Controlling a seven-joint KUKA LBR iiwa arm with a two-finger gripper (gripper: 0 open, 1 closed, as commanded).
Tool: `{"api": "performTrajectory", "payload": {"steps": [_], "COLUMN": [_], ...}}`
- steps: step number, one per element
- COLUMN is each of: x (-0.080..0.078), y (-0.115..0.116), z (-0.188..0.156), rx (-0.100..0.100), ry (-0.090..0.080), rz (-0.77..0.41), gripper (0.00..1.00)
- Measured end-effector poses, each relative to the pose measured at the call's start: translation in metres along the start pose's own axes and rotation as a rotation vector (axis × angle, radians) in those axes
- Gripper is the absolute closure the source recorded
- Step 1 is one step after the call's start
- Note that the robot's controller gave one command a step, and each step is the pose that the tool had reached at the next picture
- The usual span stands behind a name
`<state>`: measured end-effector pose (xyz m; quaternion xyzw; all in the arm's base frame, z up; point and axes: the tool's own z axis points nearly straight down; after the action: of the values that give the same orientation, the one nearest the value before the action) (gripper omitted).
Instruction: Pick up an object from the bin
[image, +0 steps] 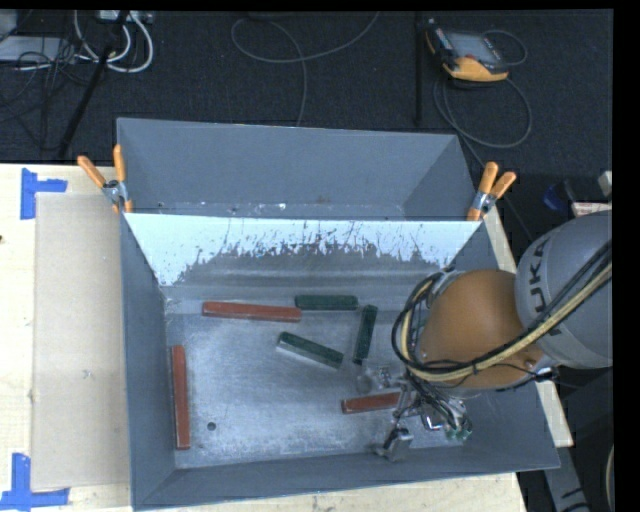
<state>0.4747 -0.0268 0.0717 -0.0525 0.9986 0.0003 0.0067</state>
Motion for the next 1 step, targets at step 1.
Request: {"api": "performTrajectory", "payload": {"steps": [1], "x": [0.0028], "y": [0.0008], "z": [0.0022], "rx": [-0.001], "ry": [0.014], "rz": [0.000], "gripper": [1.00]}}
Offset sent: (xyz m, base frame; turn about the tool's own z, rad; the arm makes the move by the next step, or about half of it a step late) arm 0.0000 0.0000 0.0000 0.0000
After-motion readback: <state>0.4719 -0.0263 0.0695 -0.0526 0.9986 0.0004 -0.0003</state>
